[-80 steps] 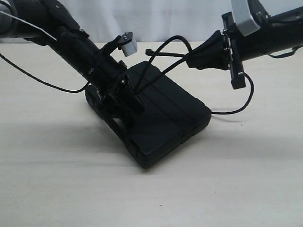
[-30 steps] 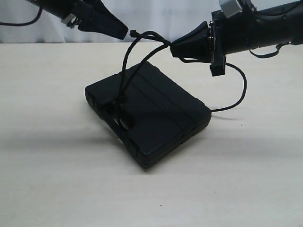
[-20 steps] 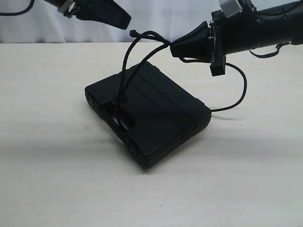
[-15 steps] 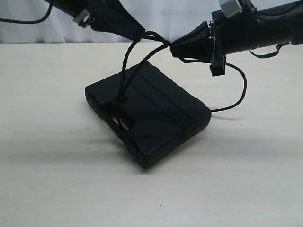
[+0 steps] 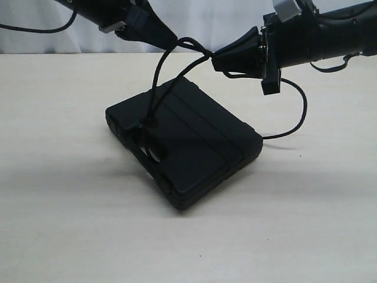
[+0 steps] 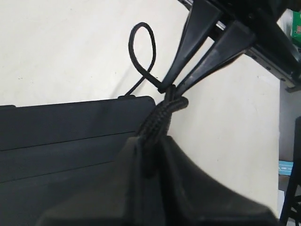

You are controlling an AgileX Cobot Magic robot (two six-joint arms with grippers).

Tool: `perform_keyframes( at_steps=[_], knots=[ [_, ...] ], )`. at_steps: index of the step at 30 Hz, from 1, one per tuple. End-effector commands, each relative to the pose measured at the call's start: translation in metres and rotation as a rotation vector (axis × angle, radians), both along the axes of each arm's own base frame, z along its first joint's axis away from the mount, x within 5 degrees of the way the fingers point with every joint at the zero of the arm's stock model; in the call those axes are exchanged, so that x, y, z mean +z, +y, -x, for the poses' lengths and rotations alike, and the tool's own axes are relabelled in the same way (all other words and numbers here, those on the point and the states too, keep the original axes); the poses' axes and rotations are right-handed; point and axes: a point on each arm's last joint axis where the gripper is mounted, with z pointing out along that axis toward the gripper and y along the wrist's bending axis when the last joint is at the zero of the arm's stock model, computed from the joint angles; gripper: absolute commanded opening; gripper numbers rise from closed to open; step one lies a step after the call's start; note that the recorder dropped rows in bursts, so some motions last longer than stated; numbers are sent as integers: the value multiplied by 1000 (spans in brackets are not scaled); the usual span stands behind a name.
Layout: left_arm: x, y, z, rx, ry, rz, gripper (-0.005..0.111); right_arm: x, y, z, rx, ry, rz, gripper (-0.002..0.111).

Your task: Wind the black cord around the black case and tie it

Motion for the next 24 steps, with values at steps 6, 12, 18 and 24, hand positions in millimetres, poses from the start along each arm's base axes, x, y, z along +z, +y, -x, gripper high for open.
perform_keyframes(
  at_steps=[6,12,18,24],
  knots=[
    [3,-4,-1,10,-9,23,0,3,0,1,-31,54,-23,25],
    [20,-6,-8,70,-73,105,0,21,-18,-14,-370,143,-11,63],
    [56,-5,-22,192,-206,213,0,72,-34,-4,-414,27,6,69],
    [62,-13,-19,159,-202,279,0,80,-7,10,-278,-42,19,68]
  ],
)
